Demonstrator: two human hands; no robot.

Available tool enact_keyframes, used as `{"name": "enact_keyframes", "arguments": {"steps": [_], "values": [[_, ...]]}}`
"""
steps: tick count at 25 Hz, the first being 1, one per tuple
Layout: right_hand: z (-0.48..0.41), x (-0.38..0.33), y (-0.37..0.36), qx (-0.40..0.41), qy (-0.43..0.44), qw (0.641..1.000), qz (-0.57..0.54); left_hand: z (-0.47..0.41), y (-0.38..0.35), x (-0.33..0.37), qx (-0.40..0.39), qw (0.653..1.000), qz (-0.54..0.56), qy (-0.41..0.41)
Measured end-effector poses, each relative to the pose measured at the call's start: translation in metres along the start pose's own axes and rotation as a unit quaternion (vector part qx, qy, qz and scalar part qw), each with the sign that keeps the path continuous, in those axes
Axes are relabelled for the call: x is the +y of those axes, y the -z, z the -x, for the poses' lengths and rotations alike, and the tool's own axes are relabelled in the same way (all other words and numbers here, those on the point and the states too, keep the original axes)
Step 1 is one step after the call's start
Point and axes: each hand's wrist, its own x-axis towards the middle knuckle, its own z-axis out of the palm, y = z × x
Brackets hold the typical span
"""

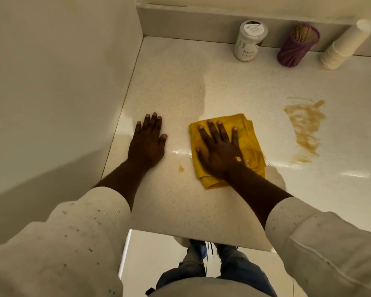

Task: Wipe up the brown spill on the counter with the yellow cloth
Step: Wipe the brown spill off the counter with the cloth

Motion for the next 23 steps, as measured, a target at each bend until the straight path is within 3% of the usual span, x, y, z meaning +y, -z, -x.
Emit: {"name": "enact_keyframes", "arguments": {"steps": [3,7,12,23], "values": [[-0.011,-0.026,-0.003,-0.010,-0.009,1.000,-0.002,0.002,0.001,0.000,0.001,1.000,0.022,0.012],[0.011,-0.064,-0.016,0.003,0.058,0.998,-0.018,0.006,0.002,0.001,0.022,0.998,0.065,0.014],[0.042,-0.053,-0.017,-0.020,0.102,0.994,-0.022,0.004,0.002,0.005,0.011,0.999,0.037,0.027],[0.032,0.059,0.005,0.016,-0.063,0.998,0.015,-0.031,0.001,0.053,0.017,0.999,0.036,-0.023]]}}
